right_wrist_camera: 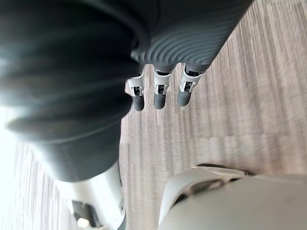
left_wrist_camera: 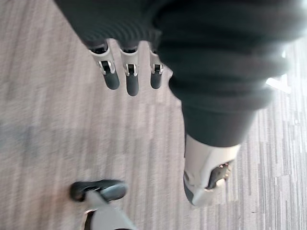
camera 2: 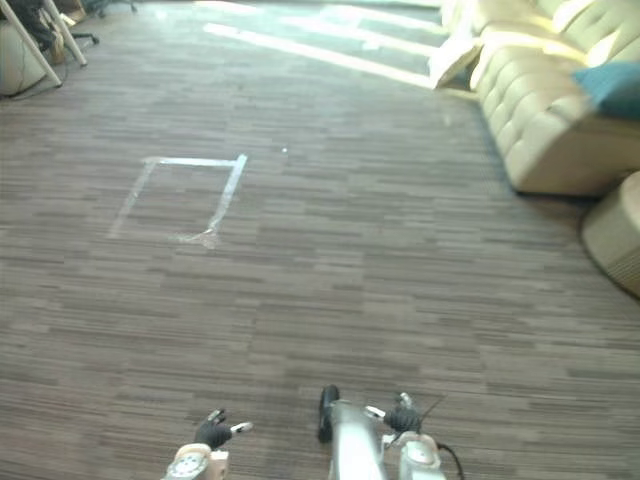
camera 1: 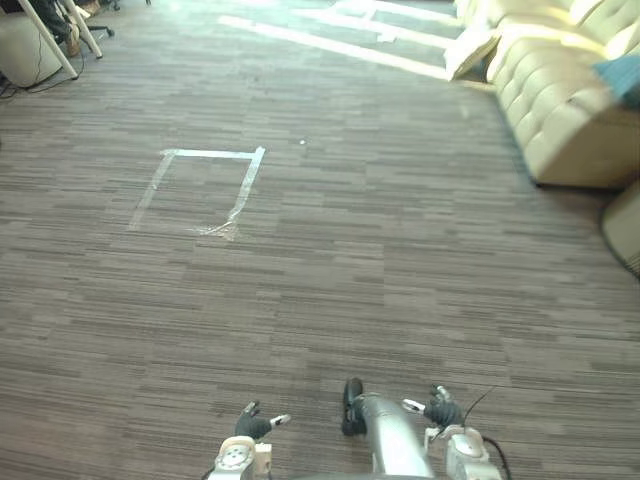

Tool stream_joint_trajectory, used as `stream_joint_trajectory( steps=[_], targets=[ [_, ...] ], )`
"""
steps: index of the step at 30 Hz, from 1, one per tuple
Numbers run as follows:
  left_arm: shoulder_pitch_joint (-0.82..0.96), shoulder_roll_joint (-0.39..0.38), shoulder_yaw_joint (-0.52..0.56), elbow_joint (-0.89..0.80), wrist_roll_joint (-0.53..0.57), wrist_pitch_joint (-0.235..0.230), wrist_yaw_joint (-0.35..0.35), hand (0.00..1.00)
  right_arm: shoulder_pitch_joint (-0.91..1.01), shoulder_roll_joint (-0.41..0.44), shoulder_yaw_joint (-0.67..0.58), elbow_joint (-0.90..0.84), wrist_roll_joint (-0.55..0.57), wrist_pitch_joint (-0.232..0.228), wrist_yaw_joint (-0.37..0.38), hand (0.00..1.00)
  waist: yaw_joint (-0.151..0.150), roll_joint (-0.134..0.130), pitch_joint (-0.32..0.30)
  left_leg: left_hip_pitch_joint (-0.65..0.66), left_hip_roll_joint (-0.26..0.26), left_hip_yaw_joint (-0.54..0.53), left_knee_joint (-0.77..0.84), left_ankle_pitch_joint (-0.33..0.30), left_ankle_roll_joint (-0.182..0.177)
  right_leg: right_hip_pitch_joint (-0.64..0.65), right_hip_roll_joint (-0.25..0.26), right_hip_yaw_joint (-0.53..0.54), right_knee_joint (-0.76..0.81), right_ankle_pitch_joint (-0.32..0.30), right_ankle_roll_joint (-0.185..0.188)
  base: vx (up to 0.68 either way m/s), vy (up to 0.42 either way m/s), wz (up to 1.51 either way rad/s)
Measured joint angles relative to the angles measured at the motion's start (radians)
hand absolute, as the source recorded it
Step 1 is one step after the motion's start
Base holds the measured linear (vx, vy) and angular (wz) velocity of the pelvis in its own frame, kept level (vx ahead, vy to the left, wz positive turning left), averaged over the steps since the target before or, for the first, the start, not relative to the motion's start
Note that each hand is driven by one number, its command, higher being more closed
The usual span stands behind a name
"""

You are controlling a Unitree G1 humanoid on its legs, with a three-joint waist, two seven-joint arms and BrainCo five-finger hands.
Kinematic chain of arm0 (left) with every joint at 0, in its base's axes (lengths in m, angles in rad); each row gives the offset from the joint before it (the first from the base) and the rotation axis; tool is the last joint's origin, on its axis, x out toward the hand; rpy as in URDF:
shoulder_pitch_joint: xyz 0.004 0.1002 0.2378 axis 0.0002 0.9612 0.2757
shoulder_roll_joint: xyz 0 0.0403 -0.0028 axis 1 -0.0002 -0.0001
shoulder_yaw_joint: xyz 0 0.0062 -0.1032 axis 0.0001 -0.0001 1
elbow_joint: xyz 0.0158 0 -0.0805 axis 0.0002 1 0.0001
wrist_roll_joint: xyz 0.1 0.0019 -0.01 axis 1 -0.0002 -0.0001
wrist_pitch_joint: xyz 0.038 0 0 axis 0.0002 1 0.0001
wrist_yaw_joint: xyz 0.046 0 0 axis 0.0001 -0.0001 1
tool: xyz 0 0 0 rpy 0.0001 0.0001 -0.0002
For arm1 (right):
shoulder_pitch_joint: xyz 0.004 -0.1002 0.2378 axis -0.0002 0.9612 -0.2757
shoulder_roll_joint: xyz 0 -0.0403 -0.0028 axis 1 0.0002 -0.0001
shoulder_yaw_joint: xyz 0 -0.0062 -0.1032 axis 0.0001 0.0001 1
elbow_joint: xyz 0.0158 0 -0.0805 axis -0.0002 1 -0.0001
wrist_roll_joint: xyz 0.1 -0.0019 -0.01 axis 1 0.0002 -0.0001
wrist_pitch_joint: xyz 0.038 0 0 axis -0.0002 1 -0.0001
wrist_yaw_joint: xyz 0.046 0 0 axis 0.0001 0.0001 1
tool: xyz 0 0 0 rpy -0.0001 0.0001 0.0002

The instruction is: Pick up cushions and gather them together orderly.

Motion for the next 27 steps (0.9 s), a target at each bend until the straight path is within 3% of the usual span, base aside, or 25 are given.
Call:
stream_joint_trajectory(
  steps=[1,2,4,5,6,8,9,10,11,12,13,14,15,16,17,18,19,20,21,22,23,24,25,26,27],
  targets=[
    [0.014,-0.015,0.03,-0.04,-0.001,-0.002,-0.003,0.0,0.006,0.001,0.002,-0.003,0.001,0.003,-0.001,0.0,0.008,0.016,0.001,-0.112,0.065,0.01,0.271,0.013,-0.017,0.087,0.04,0.001,-0.049,-0.018,-0.011,0.71,-0.135,-0.4],
    [0.023,-0.015,0.058,-0.078,-0.002,-0.002,-0.002,0.0,0.013,0.016,0.018,0.002,0.002,0.01,-0.002,0.0,0.025,0.002,0.008,-0.201,0.11,0.048,0.428,-0.015,0.007,0.214,0.072,0.019,-0.132,-0.027,-0.019,0.7,-0.115,-0.47],
    [0.028,-0.01,0.059,-0.096,-0.004,-0.003,-0.001,0.0,0.018,0.031,0.029,0.002,0.002,0.012,-0.001,0.0,0.033,-0.011,0.008,-0.254,0.119,0.074,0.43,-0.043,0.044,0.288,0.08,0.036,-0.195,-0.028,-0.02,0.44,-0.062,-0.33],
    [0.03,-0.006,0.059,-0.116,-0.007,-0.01,-0.002,0.0,0.021,0.05,0.03,0.005,0.003,0.013,-0.001,0.0,0.043,-0.028,0.006,-0.325,0.12,0.122,0.346,-0.084,0.094,0.364,0.079,0.058,-0.271,-0.025,-0.016,0.48,-0.044,-0.47],
    [0.029,-0.006,0.064,-0.126,-0.008,-0.023,-0.001,0.0,0.021,0.052,0.028,0.014,0.003,0.014,-0.001,0.0,0.051,-0.031,0.008,-0.376,0.104,0.152,0.181,-0.118,0.11,0.421,0.074,0.084,-0.326,-0.019,-0.006,0.69,-0.022,-0.61],
    [0.028,-0.007,0.067,-0.133,-0.011,-0.028,-0.001,0.0,0.014,0.053,0.022,0.026,0.003,0.015,-0.002,0.0,0.065,-0.027,0.007,-0.425,0.041,0.131,-0.136,-0.117,0.121,0.491,0.055,0.137,-0.391,-0.03,0.013,0.5,0.065,-0.72],
    [0.028,-0.007,0.067,-0.134,-0.015,-0.029,0.0,0.0,0.016,0.052,0.021,0.027,0.002,0.015,-0.002,0.0,0.068,-0.027,0.007,-0.433,0.026,0.12,-0.207,-0.105,0.12,0.508,0.048,0.146,-0.404,-0.034,0.02,0.5,0.155,-0.78],
    [0.028,-0.007,0.065,-0.136,-0.025,-0.037,0.001,0.0,0.024,0.046,0.022,0.033,0.002,0.014,-0.005,0.0,0.077,-0.026,0.007,-0.445,-0.008,0.078,-0.405,-0.045,0.098,0.553,0.036,0.176,-0.442,-0.05,0.044,0.39,0.156,-0.55],
    [0.029,-0.006,0.062,-0.135,-0.025,-0.039,0.002,0.0,0.025,0.043,0.023,0.045,0.002,0.012,-0.007,0.0,0.079,-0.022,0.005,-0.45,-0.013,0.059,-0.462,-0.026,0.082,0.571,0.036,0.189,-0.457,-0.059,0.056,0.6,0.278,-0.72],
    [0.029,-0.001,0.049,-0.136,-0.025,-0.04,0.003,0.0,0.027,0.038,0.023,0.055,0.003,0.011,-0.012,0.0,0.083,-0.015,0.001,-0.482,-0.005,0.047,-0.504,-0.011,0.085,0.603,0.037,0.213,-0.472,-0.089,0.077,0.43,0.253,-0.62],
    [0.028,0.006,0.049,-0.138,-0.025,-0.042,0.001,0.0,0.032,0.039,0.023,0.056,0.002,0.011,-0.013,0.0,0.092,-0.019,-0.001,-0.495,-0.008,0.048,-0.484,0.028,0.115,0.629,0.022,0.233,-0.469,-0.121,0.091,0.73,0.441,-0.94],
    [0.034,0.028,0.05,-0.133,-0.024,-0.04,0.002,0.0,0.05,0.05,0.023,0.069,0.001,0.011,-0.01,0.0,0.098,-0.054,-0.038,-0.514,-0.03,0.077,-0.363,0.077,0.133,0.624,-0.023,0.288,-0.392,-0.148,0.091,0.66,0.381,-0.74],
    [0.035,0.03,0.055,-0.127,-0.024,-0.039,0.003,0.0,0.053,0.052,0.022,0.067,0.001,0.01,-0.011,0.0,0.096,-0.066,-0.042,-0.515,-0.032,0.089,-0.345,0.078,0.144,0.605,-0.033,0.294,-0.343,-0.148,0.091,0.68,0.366,-0.74],
    [0.035,0.041,0.056,-0.117,-0.024,-0.039,0.007,0.0,0.056,0.06,0.023,0.065,0.001,0.009,-0.009,0.0,0.096,-0.083,-0.058,-0.497,-0.05,0.114,-0.324,0.04,0.18,0.532,-0.063,0.308,-0.166,-0.139,0.108,0.56,0.286,-0.4],
    [0.031,0.063,0.05,-0.104,-0.024,-0.038,0.011,0.0,0.052,0.077,0.021,0.066,0.001,0.008,-0.008,0.0,0.089,-0.121,-0.063,-0.449,-0.09,0.13,-0.328,-0.012,0.198,0.399,-0.116,0.306,0.117,-0.039,0.189,0.68,0.347,-0.22],
    [0.025,0.078,0.04,-0.088,-0.024,-0.033,0.014,0.0,0.046,0.085,0.021,0.066,0.002,0.006,-0.006,0.0,0.076,-0.141,-0.056,-0.405,-0.12,0.13,-0.344,-0.043,0.2,0.34,-0.144,0.302,0.264,0.089,0.209,0.8,0.382,0.17],
    [0.016,0.09,0.024,-0.069,-0.024,-0.022,0.021,0.0,0.042,0.087,0.022,0.067,0.001,0.003,-0.005,0.0,0.066,-0.143,-0.051,-0.344,-0.144,0.121,-0.368,-0.065,0.214,0.291,-0.171,0.283,0.391,0.115,0.211,0.79,0.309,0.35],
    [0.012,0.092,0.004,-0.045,-0.023,-0.014,0.025,0.0,0.038,0.082,0.023,0.068,0.001,0.002,-0.001,0.0,0.063,-0.137,-0.045,-0.252,-0.152,0.113,-0.407,-0.096,0.22,0.242,-0.186,0.219,0.473,0.054,0.183,0.66,0.225,0.23],
    [0.009,0.092,-0.009,-0.041,-0.023,-0.014,0.026,0.0,0.038,0.079,0.026,0.068,0.002,-0.001,0.0,0.0,0.067,-0.126,-0.041,-0.199,-0.151,0.11,-0.436,-0.098,0.215,0.22,-0.185,0.175,0.483,0.015,0.163,0.65,0.178,0.13],
    [0.014,0.095,-0.044,-0.02,-0.023,-0.015,0.024,0.0,0.037,0.071,0.034,0.06,0.001,-0.011,0.002,0.0,0.062,-0.097,-0.045,-0.114,-0.136,0.104,-0.501,-0.101,0.215,0.171,-0.18,0.078,0.441,-0.057,0.134,0.8,0.146,0.18],
    [0.011,0.092,-0.079,0.001,-0.023,-0.011,0.021,0.0,0.025,0.051,0.041,0.048,0.001,-0.018,0.004,0.0,0.042,-0.069,-0.04,-0.04,-0.121,0.094,-0.564,-0.101,0.215,0.104,-0.16,-0.027,0.345,-0.104,0.121,0.66,0.106,0.23],
    [0.008,0.09,-0.085,0.003,-0.023,-0.008,0.019,0.0,0.018,0.045,0.041,0.045,0.001,-0.019,0.004,0.0,0.037,-0.061,-0.035,-0.02,-0.115,0.094,-0.578,-0.101,0.215,0.079,-0.151,-0.053,0.299,-0.109,0.118,0.66,0.055,0.23],
    [0.003,0.086,-0.1,0.01,-0.022,0.001,0.018,0.0,0.006,0.031,0.04,0.04,0.001,-0.02,0.004,0.0,0.032,-0.05,-0.029,0.018,-0.108,0.097,-0.601,-0.101,0.215,0.018,-0.132,-0.106,0.153,-0.097,0.118,0.5,-0.013,0.2],
    [0.001,0.08,-0.105,0.015,-0.022,0.003,0.017,0.0,0.003,0.019,0.037,0.036,0.002,-0.021,0.004,0.0,0.028,-0.051,-0.026,0.059,-0.108,0.102,-0.622,-0.101,0.215,-0.028,-0.117,-0.143,-0.026,-0.03,0.121,0.79,-0.046,0.39],
    [0.002,0.076,-0.104,0.014,-0.022,0.002,0.017,0.0,0.001,0.01,0.03,0.041,0.001,-0.016,0.003,0.0,0.024,-0.062,-0.018,0.113,-0.116,0.106,-0.658,-0.106,0.208,-0.048,-0.097,-0.164,-0.236,0.087,0.116,0.68,-0.077,0.41]
  ],
)
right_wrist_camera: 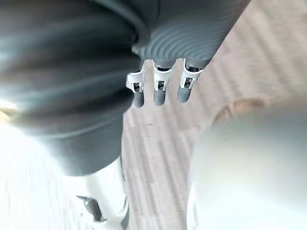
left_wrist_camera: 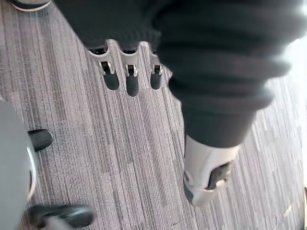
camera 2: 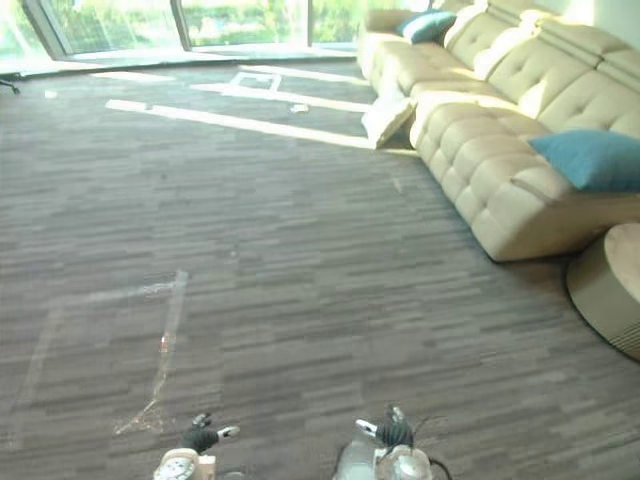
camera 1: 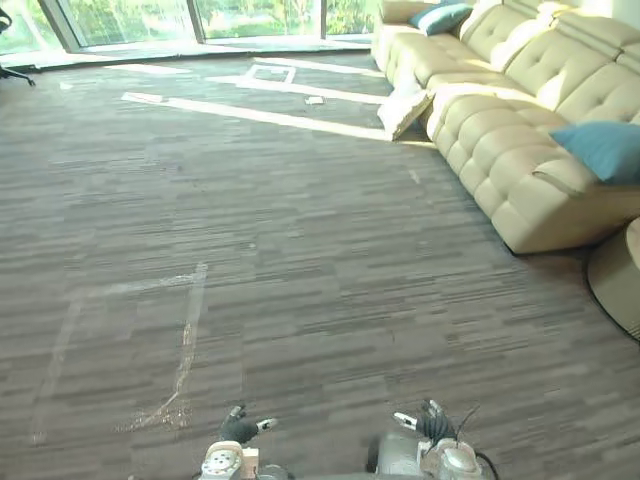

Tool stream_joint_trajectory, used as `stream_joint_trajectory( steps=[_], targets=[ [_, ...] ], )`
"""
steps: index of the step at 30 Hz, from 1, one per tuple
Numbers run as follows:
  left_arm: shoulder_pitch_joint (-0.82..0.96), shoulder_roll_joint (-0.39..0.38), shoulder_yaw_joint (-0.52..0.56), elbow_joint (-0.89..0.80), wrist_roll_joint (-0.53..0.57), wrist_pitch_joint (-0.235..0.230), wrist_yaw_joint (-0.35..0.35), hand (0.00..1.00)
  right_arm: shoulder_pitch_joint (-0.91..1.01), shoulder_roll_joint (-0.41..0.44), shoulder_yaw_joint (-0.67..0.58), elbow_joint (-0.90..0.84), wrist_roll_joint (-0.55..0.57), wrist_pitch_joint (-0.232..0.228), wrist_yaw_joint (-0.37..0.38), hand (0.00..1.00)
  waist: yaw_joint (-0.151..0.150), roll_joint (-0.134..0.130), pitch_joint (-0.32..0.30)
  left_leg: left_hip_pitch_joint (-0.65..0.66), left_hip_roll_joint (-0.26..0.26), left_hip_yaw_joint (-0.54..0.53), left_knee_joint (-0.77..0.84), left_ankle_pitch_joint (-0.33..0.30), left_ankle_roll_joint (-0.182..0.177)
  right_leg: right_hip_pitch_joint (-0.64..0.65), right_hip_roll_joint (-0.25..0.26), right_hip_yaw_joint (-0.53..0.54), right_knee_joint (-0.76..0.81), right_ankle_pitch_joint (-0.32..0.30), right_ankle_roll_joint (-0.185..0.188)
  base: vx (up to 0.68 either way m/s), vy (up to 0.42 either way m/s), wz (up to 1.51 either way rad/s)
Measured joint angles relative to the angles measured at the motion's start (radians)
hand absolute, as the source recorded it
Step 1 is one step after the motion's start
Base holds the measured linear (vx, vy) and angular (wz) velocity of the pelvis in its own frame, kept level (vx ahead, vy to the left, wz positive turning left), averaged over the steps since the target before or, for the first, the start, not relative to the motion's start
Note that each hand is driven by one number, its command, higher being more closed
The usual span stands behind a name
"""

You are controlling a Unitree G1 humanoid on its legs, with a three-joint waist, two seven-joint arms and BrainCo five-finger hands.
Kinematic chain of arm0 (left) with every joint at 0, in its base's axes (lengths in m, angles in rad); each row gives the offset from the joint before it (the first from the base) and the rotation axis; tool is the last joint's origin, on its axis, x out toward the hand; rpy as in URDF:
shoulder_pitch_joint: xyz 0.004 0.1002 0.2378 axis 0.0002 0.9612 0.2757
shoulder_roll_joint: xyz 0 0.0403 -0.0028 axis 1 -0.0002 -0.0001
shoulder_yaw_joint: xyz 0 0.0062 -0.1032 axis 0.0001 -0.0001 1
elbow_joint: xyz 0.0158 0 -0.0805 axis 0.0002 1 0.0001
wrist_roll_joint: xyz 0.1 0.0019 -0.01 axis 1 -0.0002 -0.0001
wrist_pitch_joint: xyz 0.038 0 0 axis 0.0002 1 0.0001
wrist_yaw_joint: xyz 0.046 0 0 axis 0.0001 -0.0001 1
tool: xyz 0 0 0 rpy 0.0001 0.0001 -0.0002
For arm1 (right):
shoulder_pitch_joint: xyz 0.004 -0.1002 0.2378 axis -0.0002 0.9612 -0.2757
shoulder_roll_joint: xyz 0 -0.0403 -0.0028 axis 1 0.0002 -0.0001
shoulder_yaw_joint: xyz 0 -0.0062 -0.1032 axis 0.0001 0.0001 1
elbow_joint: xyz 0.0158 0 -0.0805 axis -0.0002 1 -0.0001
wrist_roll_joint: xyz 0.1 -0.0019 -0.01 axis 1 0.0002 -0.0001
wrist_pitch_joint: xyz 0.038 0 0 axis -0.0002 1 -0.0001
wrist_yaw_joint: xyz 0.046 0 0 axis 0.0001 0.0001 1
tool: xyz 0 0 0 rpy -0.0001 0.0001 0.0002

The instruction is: Pick up cushions and gather them together orderly.

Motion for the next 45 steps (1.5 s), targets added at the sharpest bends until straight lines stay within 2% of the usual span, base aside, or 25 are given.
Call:
stream_joint_trajectory(
  steps=[2,3,6,8,9,11,14,16,19,21,23,24,25,26,28,29,30,33,36,37,38,40,42,43,45],
  targets=[
    [0.007,0.001,0.001,-0.001,0.001,-0.001,0.0,0.0,0.013,-0.005,0.0,0.007,0.0,0.01,-0.001,0.0,-0.008,-0.016,0.009,0.068,-0.015,0.003,-0.02,-0.033,-0.04,-0.012,0.004,0.017,-0.086,0.097,-0.023,0.72,-0.124,0.54],
    [0.008,-0.006,0.002,0.001,0.004,-0.001,0.001,0.0,0.022,-0.009,-0.013,0.015,0.001,0.013,0.0,0.0,-0.021,-0.005,0.013,0.116,0.005,-0.001,-0.031,-0.054,-0.053,-0.017,0.019,0.047,-0.015,0.183,-0.082,0.74,-0.149,0.23],
    [0.01,-0.025,0.033,0.001,0.019,-0.001,-0.002,0.0,0.014,-0.022,-0.023,0.001,-0.001,0.013,0.003,0.0,-0.02,0.027,0.011,0.041,0.051,-0.022,0.24,-0.045,-0.072,-0.095,0.028,0.116,0.251,-0.016,-0.126,0.7,-0.266,-0.37],
    [0.009,-0.042,0.075,-0.008,0.022,-0.003,-0.006,0.0,0.02,-0.033,-0.028,0.001,0.0,0.024,0.003,0.0,-0.031,0.064,0.031,-0.113,0.144,-0.086,0.693,0.072,-0.215,0.006,0.074,0.099,0.243,-0.088,-0.128,0.64,-0.227,-0.29],
    [0.011,-0.054,0.112,-0.044,0.02,-0.004,-0.015,0.0,0.029,-0.034,-0.018,0.001,0.0,0.034,-0.002,0.0,-0.027,0.07,0.042,-0.244,0.215,-0.081,1.027,0.075,-0.22,0.115,0.113,0.101,0.206,-0.123,-0.137,0.51,-0.138,-0.17],
    [0.017,-0.055,0.15,-0.087,0.018,-0.006,-0.017,0.0,0.036,-0.02,-0.006,-0.001,0.001,0.035,-0.002,0.0,-0.011,0.035,0.05,-0.358,0.237,-0.033,1.13,0.043,-0.178,0.254,0.13,0.118,0.123,-0.15,-0.136,0.63,-0.158,-0.24],
    [0.02,-0.055,0.163,-0.132,-0.001,-0.027,-0.017,0.0,0.037,-0.017,-0.005,0.002,0.001,0.035,-0.003,0.0,0.022,0.028,0.047,-0.507,0.244,0.109,0.868,-0.002,-0.105,0.428,0.149,0.16,-0.055,-0.143,-0.103,0.54,-0.092,-0.37],
    [0.021,-0.057,0.176,-0.139,-0.007,-0.03,-0.016,0.0,0.029,-0.017,-0.005,0.001,0.001,0.036,-0.004,0.0,0.036,0.032,0.048,-0.554,0.193,0.108,0.611,0.004,-0.102,0.504,0.149,0.19,-0.114,-0.152,-0.086,0.57,0.017,-0.58],
    [0.026,-0.057,0.177,-0.137,-0.026,-0.032,0.002,0.0,0.029,-0.012,0.015,0.008,0.0,0.031,-0.015,0.0,0.063,0.045,0.043,-0.583,0.111,0.029,0.157,0.114,-0.137,0.627,0.157,0.25,-0.232,-0.18,-0.037,0.58,0.142,-0.65],
    [0.031,-0.039,0.178,-0.134,-0.031,-0.03,0.004,0.0,0.032,-0.009,0.031,0.013,-0.001,0.03,-0.014,0.0,0.081,0.033,0.037,-0.607,0.101,0.036,0.194,0.194,-0.061,0.694,0.133,0.288,-0.249,-0.229,0.003,0.67,0.301,-0.76],
    [0.048,-0.022,0.186,-0.129,-0.037,-0.028,0.005,0.0,0.055,0.005,0.035,0.021,-0.002,0.025,-0.014,0.0,0.077,-0.017,-0.008,-0.639,0.058,0.062,0.326,0.188,-0.001,0.644,0.059,0.336,-0.079,-0.258,0.05,0.85,0.343,-0.54],
    [0.044,-0.005,0.182,-0.116,-0.042,-0.03,0.004,0.0,0.056,0.015,0.025,0.024,-0.001,0.024,-0.012,0.0,0.073,-0.036,-0.015,-0.613,0.024,0.072,0.353,0.119,0.014,0.527,-0.001,0.356,0.208,-0.24,0.09,0.76,0.291,-0.11],
    [0.041,0.004,0.179,-0.106,-0.042,-0.029,0.004,0.0,0.055,0.017,0.024,0.023,-0.001,0.025,-0.013,0.0,0.065,-0.051,-0.015,-0.59,0.002,0.078,0.354,0.094,0.027,0.462,-0.032,0.366,0.355,-0.183,0.109,0.73,0.286,0.12],
    [0.033,0.016,0.174,-0.088,-0.042,-0.024,0.008,0.0,0.058,0.017,0.023,0.024,-0.001,0.025,-0.013,0.0,0.056,-0.071,-0.009,-0.528,-0.037,0.078,0.35,0.043,0.037,0.372,-0.075,0.388,0.583,-0.041,0.128,0.71,0.24,0.31],
    [0.031,0.021,0.144,-0.066,-0.042,-0.016,0.011,0.0,0.06,0.003,0.024,0.022,-0.002,0.024,-0.013,0.0,0.048,-0.062,0.002,-0.385,-0.061,0.062,0.32,-0.03,0.041,0.282,-0.108,0.349,0.778,-0.069,0.072,0.71,0.188,0.16],
    [0.033,0.019,0.107,-0.056,-0.042,-0.015,0.01,0.0,0.06,-0.013,0.027,0.016,-0.001,0.02,-0.014,0.0,0.046,-0.031,0.004,-0.284,-0.058,0.054,0.264,-0.046,0.036,0.232,-0.105,0.292,0.784,-0.113,0.033,0.82,0.135,0.13],
    [0.037,0.018,0.066,-0.045,-0.041,-0.015,0.008,0.0,0.061,-0.028,0.034,0.005,-0.002,0.012,-0.014,0.0,0.026,-0.007,0.004,-0.189,-0.045,0.037,0.198,-0.048,0.033,0.168,-0.089,0.211,0.728,-0.171,0.0,0.83,0.111,0.21],
    [0.027,0.008,0.028,-0.031,-0.039,-0.008,0.004,0.0,0.054,-0.039,0.033,-0.002,0.0,0.003,-0.012,0.0,0.0,0.021,0.013,-0.072,-0.005,0.031,0.107,-0.048,0.033,0.02,-0.036,0.092,0.457,-0.187,-0.001,0.65,-0.001,0.35],
    [0.028,0.003,0.022,-0.029,-0.032,-0.003,0.002,0.0,0.061,-0.031,0.03,0.002,-0.001,0.006,-0.013,0.0,-0.008,0.0,0.013,0.033,-0.004,0.03,0.038,-0.06,0.012,-0.042,0.007,0.052,-0.022,0.025,0.004,0.76,-0.131,0.44],
    [0.029,0.001,0.024,-0.023,-0.026,-0.003,0.002,0.0,0.071,-0.031,0.028,0.005,-0.001,0.009,-0.012,0.0,-0.019,-0.003,0.014,0.087,0.001,0.011,0.031,-0.081,-0.023,-0.031,0.02,0.094,-0.032,0.176,-0.05,0.82,-0.198,0.37],
    [0.031,-0.025,0.035,-0.018,-0.022,-0.003,0.001,0.0,0.065,-0.039,0.014,0.005,-0.002,0.014,-0.012,0.0,-0.019,0.04,0.007,0.106,0.031,0.005,0.05,-0.067,-0.048,-0.057,0.036,0.117,0.081,0.138,-0.093,0.81,-0.206,0.22],
    [0.034,-0.04,0.049,-0.02,-0.02,-0.005,0.0,0.0,0.064,-0.039,-0.002,-0.004,-0.002,0.015,-0.012,0.0,-0.022,0.053,0.005,0.065,0.057,-0.03,0.229,-0.02,-0.119,-0.068,0.029,0.132,0.222,0.01,-0.111,0.71,-0.252,-0.07],
    [0.034,-0.056,0.114,-0.029,-0.019,-0.005,0.0,0.0,0.07,-0.04,-0.011,-0.018,-0.002,0.026,-0.013,0.0,-0.027,0.075,0.014,-0.069,0.128,-0.098,0.605,0.115,-0.201,0.013,0.047,0.11,0.25,-0.08,-0.121,0.72,-0.245,-0.02],
    [0.04,-0.072,0.165,-0.06,-0.018,-0.005,-0.004,0.0,0.086,-0.037,-0.007,-0.043,0.0,0.03,-0.014,0.0,-0.027,0.077,0.023,-0.232,0.204,-0.109,0.996,0.163,-0.214,0.111,0.075,0.099,0.234,-0.133,-0.127,0.63,-0.173,0.0],
    [0.041,-0.075,0.202,-0.091,-0.014,-0.005,-0.004,0.0,0.088,-0.033,-0.001,-0.045,0.001,0.033,-0.014,0.0,-0.015,0.059,0.034,-0.328,0.252,-0.068,1.182,0.137,-0.178,0.208,0.096,0.107,0.193,-0.16,-0.127,0.53,-0.132,-0.16]
  ],
)
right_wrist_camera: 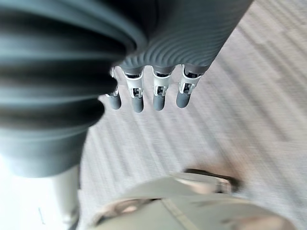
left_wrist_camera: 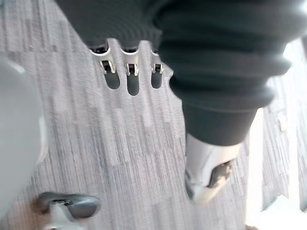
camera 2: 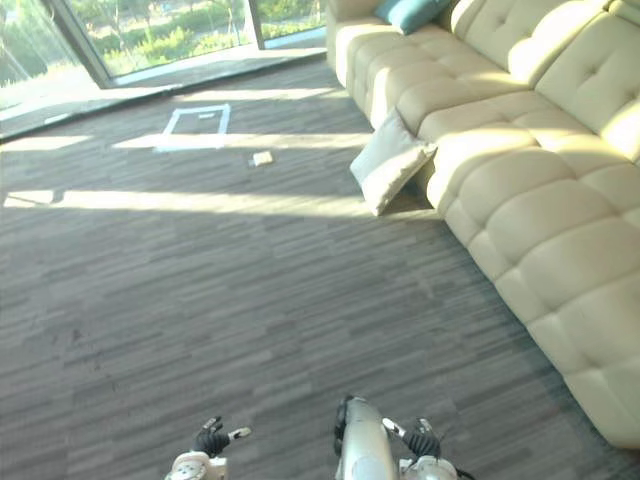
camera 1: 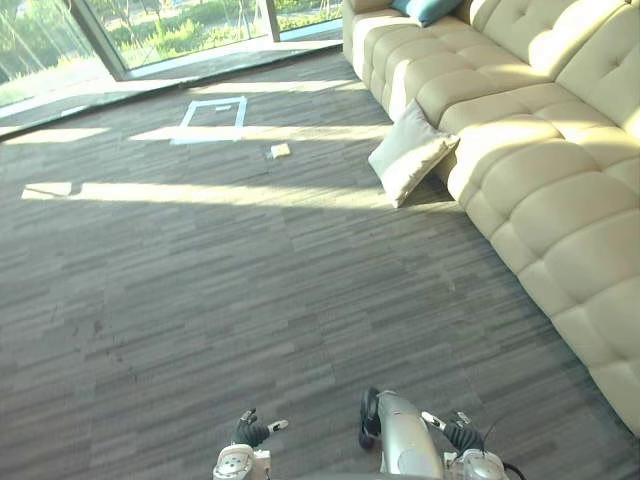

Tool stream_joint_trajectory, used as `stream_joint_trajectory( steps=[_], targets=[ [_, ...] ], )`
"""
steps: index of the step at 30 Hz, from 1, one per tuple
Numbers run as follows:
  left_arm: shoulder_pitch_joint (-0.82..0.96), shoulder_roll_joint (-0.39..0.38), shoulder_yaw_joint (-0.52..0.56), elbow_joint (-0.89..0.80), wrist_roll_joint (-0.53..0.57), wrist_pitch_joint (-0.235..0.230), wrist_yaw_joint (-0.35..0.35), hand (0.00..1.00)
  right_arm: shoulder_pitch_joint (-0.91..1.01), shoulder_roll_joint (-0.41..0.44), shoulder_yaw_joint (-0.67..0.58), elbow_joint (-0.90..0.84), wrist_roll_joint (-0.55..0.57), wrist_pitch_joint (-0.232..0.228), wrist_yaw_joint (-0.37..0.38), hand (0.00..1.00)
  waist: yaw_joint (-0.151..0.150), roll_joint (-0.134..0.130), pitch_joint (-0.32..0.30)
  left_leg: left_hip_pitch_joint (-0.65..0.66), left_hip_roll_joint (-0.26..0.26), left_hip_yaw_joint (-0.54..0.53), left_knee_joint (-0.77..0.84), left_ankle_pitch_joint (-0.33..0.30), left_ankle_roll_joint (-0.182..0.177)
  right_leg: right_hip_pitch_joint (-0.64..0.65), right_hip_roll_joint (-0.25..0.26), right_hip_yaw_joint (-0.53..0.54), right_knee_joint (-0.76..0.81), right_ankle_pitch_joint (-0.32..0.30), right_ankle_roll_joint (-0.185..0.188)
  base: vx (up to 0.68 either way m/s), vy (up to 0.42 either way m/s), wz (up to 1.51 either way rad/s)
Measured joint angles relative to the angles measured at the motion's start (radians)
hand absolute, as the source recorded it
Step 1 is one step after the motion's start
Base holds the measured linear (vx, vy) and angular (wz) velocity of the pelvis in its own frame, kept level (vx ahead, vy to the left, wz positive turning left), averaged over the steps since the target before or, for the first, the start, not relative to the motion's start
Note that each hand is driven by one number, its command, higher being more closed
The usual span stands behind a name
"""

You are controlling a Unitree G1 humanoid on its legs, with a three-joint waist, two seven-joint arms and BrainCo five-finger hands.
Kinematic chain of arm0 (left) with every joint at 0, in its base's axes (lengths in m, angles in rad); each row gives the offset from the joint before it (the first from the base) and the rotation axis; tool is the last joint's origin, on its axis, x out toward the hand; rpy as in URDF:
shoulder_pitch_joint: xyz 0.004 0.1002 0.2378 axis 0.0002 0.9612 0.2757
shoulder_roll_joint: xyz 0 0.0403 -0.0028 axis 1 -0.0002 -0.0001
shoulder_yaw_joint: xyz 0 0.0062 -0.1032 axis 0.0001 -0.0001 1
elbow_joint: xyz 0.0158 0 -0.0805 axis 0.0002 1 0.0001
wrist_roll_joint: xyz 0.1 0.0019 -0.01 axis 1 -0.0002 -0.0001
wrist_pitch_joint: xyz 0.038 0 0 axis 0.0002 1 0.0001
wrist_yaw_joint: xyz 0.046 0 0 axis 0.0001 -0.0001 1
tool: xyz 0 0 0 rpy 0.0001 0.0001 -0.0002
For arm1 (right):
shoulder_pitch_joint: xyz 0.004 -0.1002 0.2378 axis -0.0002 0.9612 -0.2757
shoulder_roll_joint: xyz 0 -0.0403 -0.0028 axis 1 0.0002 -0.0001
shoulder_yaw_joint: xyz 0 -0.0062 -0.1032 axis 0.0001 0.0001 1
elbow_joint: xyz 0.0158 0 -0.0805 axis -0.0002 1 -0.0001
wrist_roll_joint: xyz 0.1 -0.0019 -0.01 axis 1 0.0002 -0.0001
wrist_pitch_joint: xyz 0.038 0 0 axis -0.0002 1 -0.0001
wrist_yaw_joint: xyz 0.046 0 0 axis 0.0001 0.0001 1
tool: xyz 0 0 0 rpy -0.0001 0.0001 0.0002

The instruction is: Pick up cushions and gather them together orderly.

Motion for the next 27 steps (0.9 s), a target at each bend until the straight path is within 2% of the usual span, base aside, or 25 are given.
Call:
stream_joint_trajectory(
  steps=[1,2,3,4,6,7,8,9,10,11,12,13,14,15,16,17,18,19,20,21,23,24,26,27],
  targets=[
    [0.0,0.001,0.01,-0.019,0.003,0.001,0.004,0.0,0.0,0.006,0.011,-0.008,0.001,0.002,-0.001,0.0,0.013,-0.008,0.001,-0.061,0.021,0.043,0.029,-0.031,0.038,0.079,0.008,0.006,-0.059,-0.008,0.008,0.6,-0.13,-0.31],
    [0.003,0.001,0.022,-0.039,0.005,-0.005,0.005,0.0,0.01,0.009,0.028,-0.034,0.002,0.002,0.0,0.0,0.027,-0.02,-0.005,-0.116,0.038,0.118,-0.028,-0.059,0.073,0.146,0.014,0.025,-0.126,-0.016,0.02,0.49,-0.098,-0.28],
    [0.005,0.0,0.029,-0.049,0.005,-0.01,0.005,0.0,0.01,0.009,0.031,-0.039,0.002,0.0,0.0,0.0,0.032,-0.022,-0.006,-0.143,0.044,0.152,-0.078,-0.068,0.085,0.177,0.016,0.03,-0.156,-0.016,0.026,0.57,-0.073,-0.31],
    [0.007,0.003,0.028,-0.056,0.004,-0.019,0.005,0.0,0.003,0.011,0.032,-0.039,0.002,0.001,0.0,0.0,0.034,-0.022,-0.006,-0.189,0.042,0.214,-0.218,-0.086,0.09,0.238,0.021,0.043,-0.215,-0.018,0.038,0.4,-0.016,-0.34],
    [0.007,0.003,0.028,-0.057,0.003,-0.021,0.008,0.0,-0.015,0.016,0.03,-0.029,0.001,0.001,-0.001,0.0,0.047,-0.022,-0.006,-0.208,-0.002,0.273,-0.511,-0.098,0.085,0.303,0.013,0.08,-0.261,-0.022,0.062,0.6,0.041,-0.59],
    [0.005,0.004,0.025,-0.058,0.002,-0.022,0.009,0.0,-0.025,0.025,0.029,-0.029,0.001,0.001,-0.001,0.0,0.054,-0.024,-0.004,-0.228,-0.054,0.254,-0.7,-0.079,0.081,0.351,0.005,0.1,-0.301,-0.025,0.068,0.6,0.1,-0.69],
    [0.004,0.005,0.02,-0.06,-0.001,-0.024,0.009,0.0,-0.027,0.032,0.029,-0.024,0.0,0.0,-0.001,0.0,0.061,-0.026,-0.003,-0.229,-0.088,0.235,-0.834,-0.042,0.059,0.379,-0.001,0.116,-0.328,-0.027,0.075,0.59,0.155,-0.79],
    [0.005,0.008,0.002,-0.059,-0.004,-0.025,0.014,0.0,-0.02,0.028,0.03,-0.011,-0.001,-0.005,-0.002,0.0,0.072,-0.021,-0.006,-0.228,-0.122,0.204,-0.99,0.001,0.042,0.41,0.002,0.142,-0.373,-0.033,0.099,0.55,0.217,-0.89],
    [0.008,0.021,-0.026,-0.048,-0.007,-0.025,0.014,0.0,-0.021,0.031,0.035,0.004,0.0,-0.01,-0.002,0.0,0.076,-0.011,-0.01,-0.251,-0.122,0.202,-1.008,0.006,0.062,0.455,0.008,0.171,-0.404,-0.058,0.137,0.7,0.35,-0.88],
    [0.006,0.03,-0.029,-0.04,-0.007,-0.024,0.012,0.0,-0.027,0.038,0.035,0.015,-0.001,-0.009,-0.005,0.0,0.083,-0.016,-0.01,-0.261,-0.128,0.178,-0.966,0.063,0.127,0.476,-0.002,0.187,-0.403,-0.074,0.146,0.77,0.382,-0.67],
    [0.008,0.052,-0.024,-0.027,-0.007,-0.021,0.012,0.0,-0.019,0.048,0.034,0.021,-0.001,-0.008,-0.009,0.0,0.075,-0.059,-0.029,-0.272,-0.16,0.175,-0.881,0.066,0.159,0.474,-0.047,0.211,-0.326,-0.081,0.153,0.68,0.338,-0.32],
    [0.008,0.059,-0.025,-0.021,-0.007,-0.021,0.011,0.0,-0.007,0.047,0.032,0.022,-0.002,-0.009,-0.009,0.0,0.074,-0.075,-0.044,-0.276,-0.18,0.175,-0.859,0.043,0.193,0.439,-0.07,0.218,-0.254,-0.081,0.155,0.69,0.304,0.02],
    [0.007,0.08,-0.033,-0.008,-0.007,-0.021,0.01,0.0,0.009,0.058,0.031,0.034,-0.002,-0.009,-0.009,0.0,0.07,-0.104,-0.07,-0.267,-0.222,0.173,-0.83,-0.013,0.217,0.362,-0.124,0.234,-0.057,-0.063,0.184,0.55,0.241,0.31],
    [0.006,0.09,-0.035,-0.002,-0.008,-0.021,0.01,0.0,0.016,0.057,0.03,0.051,-0.002,-0.008,-0.01,0.0,0.066,-0.124,-0.075,-0.253,-0.247,0.176,-0.818,-0.044,0.224,0.314,-0.151,0.251,0.071,-0.02,0.211,0.71,0.291,0.49],
    [0.0,0.101,-0.042,0.007,-0.008,-0.021,0.01,0.0,0.017,0.06,0.031,0.07,-0.002,-0.003,-0.01,0.0,0.063,-0.144,-0.071,-0.215,-0.276,0.175,-0.808,-0.093,0.236,0.236,-0.177,0.297,0.279,0.102,0.24,0.71,0.246,0.33],
    [-0.012,0.104,-0.043,0.015,-0.008,-0.016,0.015,0.0,0.015,0.055,0.03,0.071,-0.002,-0.002,-0.008,0.0,0.064,-0.149,-0.051,-0.141,-0.296,0.174,-0.808,-0.147,0.246,0.159,-0.199,0.312,0.473,0.137,0.239,0.7,0.23,0.14],
    [-0.012,0.103,-0.045,0.024,-0.008,-0.011,0.015,0.0,0.006,0.047,0.031,0.068,-0.003,-0.002,-0.008,0.0,0.063,-0.14,-0.042,-0.086,-0.301,0.172,-0.816,-0.17,0.244,0.122,-0.208,0.296,0.555,0.115,0.206,0.66,0.187,-0.12],
    [-0.007,0.098,-0.063,0.041,-0.008,-0.004,0.014,0.0,0.004,0.033,0.034,0.056,-0.003,-0.006,-0.008,0.0,0.058,-0.114,-0.034,0.004,-0.302,0.171,-0.854,-0.195,0.241,0.07,-0.212,0.26,0.619,0.075,0.163,0.75,0.183,-0.12],
    [0.001,0.095,-0.09,0.054,-0.008,0.003,0.013,0.0,0.009,0.021,0.04,0.041,-0.002,-0.013,-0.008,0.0,0.041,-0.09,-0.04,0.092,-0.301,0.161,-0.918,-0.205,0.239,0.005,-0.195,0.21,0.624,0.032,0.154,0.62,0.148,0.02],
    [0.007,0.094,-0.106,0.055,-0.007,0.004,0.013,0.0,0.008,0.018,0.043,0.04,-0.003,-0.018,-0.008,0.0,0.033,-0.079,-0.04,0.136,-0.296,0.154,-0.953,-0.205,0.239,-0.03,-0.178,0.184,0.601,0.005,0.141,0.73,0.125,0.22],
    [0.005,0.09,-0.139,0.059,-0.007,0.004,0.01,0.0,0.011,0.017,0.038,0.015,-0.002,-0.026,-0.008,0.0,0.018,-0.066,-0.037,0.255,-0.275,0.152,-1.036,-0.204,0.238,-0.155,-0.115,0.107,0.394,-0.037,0.128,0.71,0.039,0.27],
    [0.004,0.088,-0.142,0.062,-0.006,0.004,0.01,0.0,0.011,0.018,0.038,0.009,-0.002,-0.026,-0.007,0.0,0.017,-0.066,-0.037,0.273,-0.271,0.152,-1.052,-0.204,0.238,-0.185,-0.104,0.08,0.314,-0.031,0.121,0.64,-0.05,0.26],
    [0.002,0.086,-0.142,0.066,-0.003,0.004,0.007,0.0,0.011,0.022,0.037,0.006,-0.002,-0.027,-0.006,0.0,0.015,-0.07,-0.037,0.338,-0.273,0.152,-1.108,-0.205,0.236,-0.238,-0.083,0.007,0.048,0.071,0.11,0.63,-0.096,0.35],
    [0.007,0.09,-0.14,0.062,0.004,0.003,0.007,0.0,0.016,0.029,0.037,0.005,-0.002,-0.024,-0.007,0.0,0.017,-0.084,-0.042,0.371,-0.287,0.153,-1.122,-0.21,0.206,-0.243,-0.076,0.005,-0.062,0.163,0.098,0.71,-0.131,0.46]
  ],
)
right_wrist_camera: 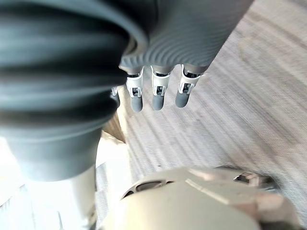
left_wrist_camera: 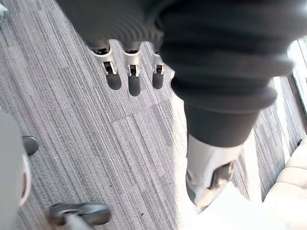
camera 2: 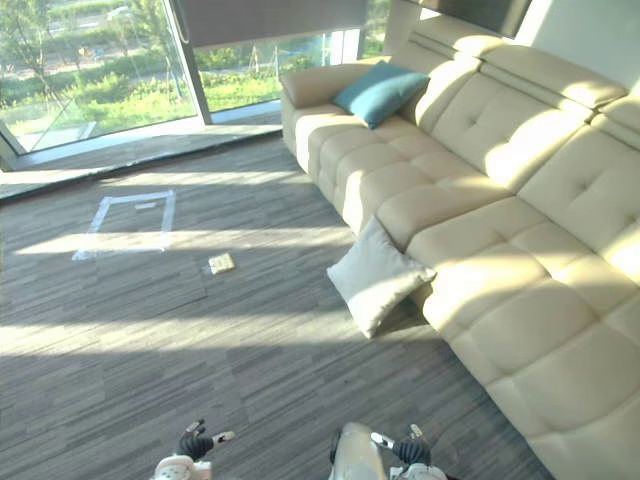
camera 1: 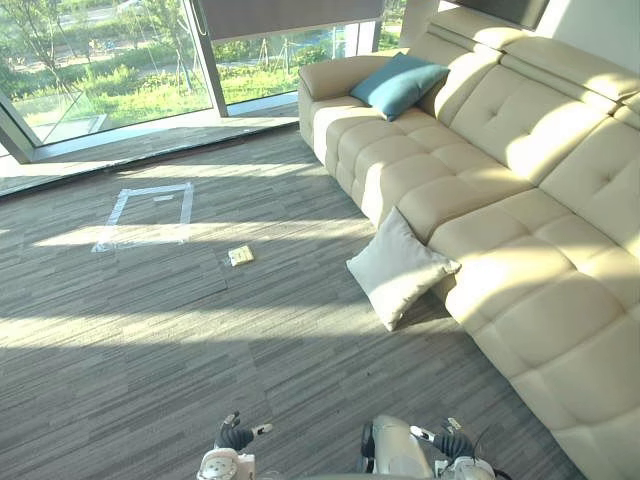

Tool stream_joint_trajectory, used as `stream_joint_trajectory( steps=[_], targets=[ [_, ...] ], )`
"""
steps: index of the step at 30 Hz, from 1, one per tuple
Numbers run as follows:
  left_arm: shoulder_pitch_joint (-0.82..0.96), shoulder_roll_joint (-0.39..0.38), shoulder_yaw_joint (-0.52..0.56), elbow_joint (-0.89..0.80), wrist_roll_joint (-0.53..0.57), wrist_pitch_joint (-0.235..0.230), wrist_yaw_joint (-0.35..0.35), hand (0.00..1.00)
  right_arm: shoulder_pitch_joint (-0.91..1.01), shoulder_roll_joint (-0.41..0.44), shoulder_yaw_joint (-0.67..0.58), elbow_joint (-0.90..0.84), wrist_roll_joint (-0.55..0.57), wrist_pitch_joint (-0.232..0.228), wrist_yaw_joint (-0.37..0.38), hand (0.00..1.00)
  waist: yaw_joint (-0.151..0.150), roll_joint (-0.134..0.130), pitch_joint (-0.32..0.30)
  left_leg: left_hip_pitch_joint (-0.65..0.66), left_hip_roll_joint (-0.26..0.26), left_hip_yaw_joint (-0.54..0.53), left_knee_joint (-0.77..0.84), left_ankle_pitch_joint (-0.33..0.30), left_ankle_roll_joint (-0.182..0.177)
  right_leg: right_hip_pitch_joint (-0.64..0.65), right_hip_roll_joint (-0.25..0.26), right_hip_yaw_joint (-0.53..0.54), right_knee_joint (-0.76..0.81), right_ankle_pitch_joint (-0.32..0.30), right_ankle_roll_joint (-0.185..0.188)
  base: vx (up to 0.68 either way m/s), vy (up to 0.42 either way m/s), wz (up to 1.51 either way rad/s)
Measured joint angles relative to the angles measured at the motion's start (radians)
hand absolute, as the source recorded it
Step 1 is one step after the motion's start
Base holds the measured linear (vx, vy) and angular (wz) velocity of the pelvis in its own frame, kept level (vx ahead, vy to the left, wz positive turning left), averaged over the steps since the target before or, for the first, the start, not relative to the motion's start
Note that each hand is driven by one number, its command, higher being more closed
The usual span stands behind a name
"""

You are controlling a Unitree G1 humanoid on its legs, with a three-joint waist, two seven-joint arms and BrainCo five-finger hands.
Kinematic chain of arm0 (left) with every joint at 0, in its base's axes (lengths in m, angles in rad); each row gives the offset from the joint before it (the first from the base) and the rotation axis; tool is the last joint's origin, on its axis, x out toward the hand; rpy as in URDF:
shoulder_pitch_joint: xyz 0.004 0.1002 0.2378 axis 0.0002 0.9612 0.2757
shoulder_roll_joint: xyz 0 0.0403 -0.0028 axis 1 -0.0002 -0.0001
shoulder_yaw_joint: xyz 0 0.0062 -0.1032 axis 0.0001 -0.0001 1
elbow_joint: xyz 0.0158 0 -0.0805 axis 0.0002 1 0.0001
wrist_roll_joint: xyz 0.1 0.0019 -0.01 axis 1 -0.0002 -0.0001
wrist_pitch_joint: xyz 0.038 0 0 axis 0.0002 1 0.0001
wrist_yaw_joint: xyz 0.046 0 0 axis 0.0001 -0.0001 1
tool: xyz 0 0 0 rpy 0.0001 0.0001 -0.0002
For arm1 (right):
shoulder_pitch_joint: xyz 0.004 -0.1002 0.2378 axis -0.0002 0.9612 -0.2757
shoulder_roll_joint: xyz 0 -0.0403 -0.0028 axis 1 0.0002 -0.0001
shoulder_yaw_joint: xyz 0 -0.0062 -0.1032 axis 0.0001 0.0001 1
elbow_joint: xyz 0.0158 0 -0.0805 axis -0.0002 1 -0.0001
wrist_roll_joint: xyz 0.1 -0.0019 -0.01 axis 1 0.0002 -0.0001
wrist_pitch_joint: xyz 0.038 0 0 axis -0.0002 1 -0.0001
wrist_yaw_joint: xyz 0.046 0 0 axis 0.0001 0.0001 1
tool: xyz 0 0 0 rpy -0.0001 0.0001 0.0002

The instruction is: Pick up cushions and gather them together orderly.

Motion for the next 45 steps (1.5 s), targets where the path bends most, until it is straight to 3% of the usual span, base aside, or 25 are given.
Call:
stream_joint_trajectory(
  steps=[1,2,3,5,6,7,9,12,15,17,19,21,23,25,27,30,32,33,35,36,37,38,39,42,45],
  targets=[
    [0.003,0.004,0.003,0.0,0.009,0.001,0.0,0.0,0.012,0.008,-0.001,0.0,0.001,0.0,0.0,0.0,-0.003,-0.019,-0.001,0.038,-0.012,-0.012,0.011,-0.024,-0.047,0.002,-0.003,0.031,-0.019,0.144,-0.109,0.71,-0.135,0.35],
    [-0.004,-0.031,0.012,0.006,0.011,0.001,-0.002,0.0,0.005,-0.014,-0.014,-0.018,-0.001,0.003,0.0,0.0,-0.005,0.034,0.006,0.053,0.029,-0.024,0.048,-0.033,-0.071,0.001,0.008,0.022,0.07,0.065,-0.106,0.8,-0.204,0.33],
    [-0.001,-0.05,0.017,-0.006,0.029,0.0,-0.002,0.0,0.008,-0.022,-0.016,-0.036,-0.003,0.007,0.002,0.0,-0.007,0.05,0.0,0.008,0.053,-0.039,0.17,-0.015,-0.101,0.007,0.003,0.012,0.104,0.003,-0.101,0.6,-0.189,0.21],
    [-0.008,-0.064,0.03,-0.016,0.031,0.001,-0.003,0.0,0.011,-0.027,-0.017,-0.046,-0.004,0.011,0.006,0.0,-0.015,0.071,0.006,-0.087,0.114,-0.066,0.41,0.047,-0.176,0.059,0.01,-0.012,0.105,-0.051,-0.102,0.48,-0.216,0.32],
    [-0.006,-0.072,0.06,-0.031,0.031,0.002,-0.006,0.0,0.019,-0.027,-0.015,-0.057,-0.004,0.02,0.007,0.0,-0.015,0.068,0.01,-0.159,0.167,-0.091,0.604,0.115,-0.226,0.112,0.032,-0.015,0.085,-0.08,-0.099,0.5,-0.225,0.15],
    [0.0,-0.082,0.085,-0.055,0.03,0.001,-0.009,0.0,0.028,-0.022,-0.014,-0.075,-0.004,0.025,0.006,0.0,-0.012,0.07,0.011,-0.217,0.229,-0.085,0.793,0.124,-0.241,0.181,0.058,-0.019,0.055,-0.103,-0.1,0.46,-0.193,-0.06],
    [0.007,-0.087,0.098,-0.084,0.031,0.0,-0.012,0.0,0.032,-0.011,-0.012,-0.079,0.0,0.025,0.006,0.0,-0.006,0.06,0.012,-0.29,0.301,-0.033,0.944,0.11,-0.214,0.281,0.085,-0.014,0.004,-0.134,-0.094,0.45,-0.171,-0.17],
    [0.01,-0.096,0.098,-0.125,0.028,-0.004,-0.021,0.0,0.032,0.0,-0.013,-0.078,0.001,0.027,0.005,0.0,0.011,0.04,0.009,-0.421,0.327,0.059,0.87,0.072,-0.149,0.378,0.098,0.031,-0.081,-0.159,-0.067,0.3,-0.088,-0.44],
    [0.008,-0.101,0.1,-0.147,0.027,-0.006,-0.021,0.0,0.023,0.004,-0.015,-0.079,0.002,0.029,0.001,0.0,0.028,0.036,0.011,-0.491,0.259,0.043,0.553,0.047,-0.138,0.432,0.097,0.117,-0.114,-0.158,-0.054,0.42,0.065,-0.91],
    [-0.004,-0.103,0.099,-0.144,0.027,-0.007,-0.021,0.0,0.022,0.01,-0.014,-0.077,0.001,0.029,-0.005,0.0,0.041,0.029,0.012,-0.509,0.175,-0.061,0.356,0.057,-0.146,0.46,0.078,0.19,-0.116,-0.182,-0.014,0.41,0.2,-1.06],
    [-0.006,-0.108,0.098,-0.143,0.027,-0.012,-0.02,0.0,0.031,0.009,-0.014,-0.077,0.001,0.028,-0.013,0.0,0.046,0.032,0.011,-0.519,0.134,-0.13,0.284,0.094,-0.137,0.486,0.068,0.247,-0.113,-0.214,0.031,0.41,0.318,-1.03],
    [-0.003,-0.127,0.099,-0.137,0.026,-0.019,-0.02,0.0,0.044,0.002,-0.014,-0.088,0.001,0.028,-0.014,0.0,0.054,0.053,-0.004,-0.53,0.136,-0.159,0.291,0.164,-0.1,0.494,0.08,0.312,-0.086,-0.263,0.071,0.44,0.42,-1.03],
    [-0.01,-0.094,0.1,-0.121,0.026,-0.019,-0.017,0.0,0.055,0.047,0.004,-0.092,0.001,0.033,-0.014,0.0,0.061,-0.016,-0.05,-0.521,0.106,-0.06,0.348,0.073,-0.074,0.455,0.015,0.393,-0.02,-0.28,0.118,0.46,0.456,-0.99],
    [-0.016,-0.089,0.098,-0.115,0.027,-0.019,-0.015,0.0,0.056,0.073,0.016,-0.115,0.0,0.032,-0.01,0.0,0.06,-0.032,-0.059,-0.494,0.109,0.005,0.353,0.024,-0.057,0.39,-0.006,0.407,0.072,-0.238,0.148,0.28,0.296,-0.98],
    [-0.022,-0.083,0.089,-0.096,0.025,-0.016,-0.013,0.0,0.044,0.096,0.03,-0.112,-0.002,0.03,-0.005,0.0,0.069,-0.034,-0.056,-0.408,0.106,0.08,0.308,-0.007,-0.057,0.3,-0.051,0.352,0.241,-0.197,0.16,0.24,0.275,-1.16],
    [-0.015,-0.062,0.035,-0.052,0.025,-0.018,-0.011,0.0,0.019,0.077,0.04,-0.101,-0.022,0.018,0.005,0.0,0.052,-0.012,-0.058,-0.29,0.101,0.174,0.216,-0.011,-0.06,0.233,-0.142,0.104,0.338,-0.204,0.126,0.18,0.212,-0.88],
    [-0.023,-0.04,0.003,-0.025,0.021,-0.015,-0.009,0.0,-0.023,0.059,0.046,-0.044,-0.039,0.016,0.008,0.0,0.044,0.0,-0.056,-0.253,0.104,0.209,0.15,0.002,-0.071,0.191,-0.144,-0.071,0.243,-0.215,0.109,0.24,0.077,-0.47],
    [-0.025,-0.039,0.001,-0.024,0.018,-0.014,-0.008,0.0,-0.034,0.055,0.047,-0.033,-0.039,0.016,0.008,0.0,0.043,0.004,-0.054,-0.248,0.108,0.214,0.142,0.004,-0.071,0.181,-0.136,-0.095,0.223,-0.216,0.105,0.26,-0.029,-0.49],
    [-0.042,-0.033,-0.012,0.006,0.016,-0.002,-0.008,0.0,-0.074,0.027,0.049,-0.018,-0.039,0.018,0.008,0.0,0.038,0.046,-0.029,-0.215,0.14,0.237,0.108,0.015,-0.089,0.124,-0.078,-0.192,0.139,-0.183,0.042,0.22,-0.055,-0.49],
    [-0.038,-0.026,-0.023,0.016,0.016,0.002,-0.009,0.0,-0.085,0.018,0.061,-0.016,-0.04,0.018,0.007,0.0,0.032,0.051,-0.025,-0.198,0.143,0.249,0.094,0.022,-0.101,0.099,-0.057,-0.213,0.076,-0.139,0.005,0.24,-0.106,-0.39],
    [-0.034,-0.012,-0.03,0.02,0.016,0.002,-0.014,0.0,-0.084,0.017,0.067,-0.01,-0.04,0.017,0.008,0.0,0.026,0.027,-0.03,-0.177,0.115,0.25,0.078,0.027,-0.111,0.094,-0.047,-0.212,-0.031,0.0,-0.034,0.32,-0.158,-0.56],
    [-0.046,-0.017,-0.028,0.037,0.018,0.005,-0.016,0.0,-0.103,0.002,0.064,0.008,-0.04,0.015,0.008,0.0,0.031,0.046,-0.013,-0.135,0.114,0.245,0.052,0.025,-0.125,0.105,-0.028,-0.203,-0.03,0.017,-0.104,0.28,-0.174,-0.65],
    [-0.046,-0.024,-0.031,0.042,0.02,0.004,-0.019,0.0,-0.109,-0.005,0.064,0.01,-0.04,0.016,0.008,0.0,0.031,0.068,-0.015,-0.133,0.125,0.237,0.049,0.035,-0.13,0.108,-0.007,-0.193,-0.04,0.015,-0.108,0.23,-0.151,-0.68],
    [-0.061,-0.052,-0.041,0.051,0.035,0.001,-0.027,0.0,-0.114,-0.02,0.033,0.013,-0.037,0.011,0.008,0.0,0.004,0.079,-0.01,-0.156,0.146,0.199,0.139,0.066,-0.159,0.118,-0.003,-0.183,-0.035,-0.05,-0.095,0.18,-0.147,-0.13],
    [-0.068,-0.069,-0.035,0.024,0.039,0.0,-0.031,0.0,-0.083,-0.025,0.027,0.005,-0.039,0.018,0.007,0.0,0.011,0.064,0.005,-0.277,0.274,0.121,0.567,0.088,-0.2,0.246,0.033,-0.192,-0.099,-0.083,-0.065,0.1,-0.167,0.19]
  ],
)
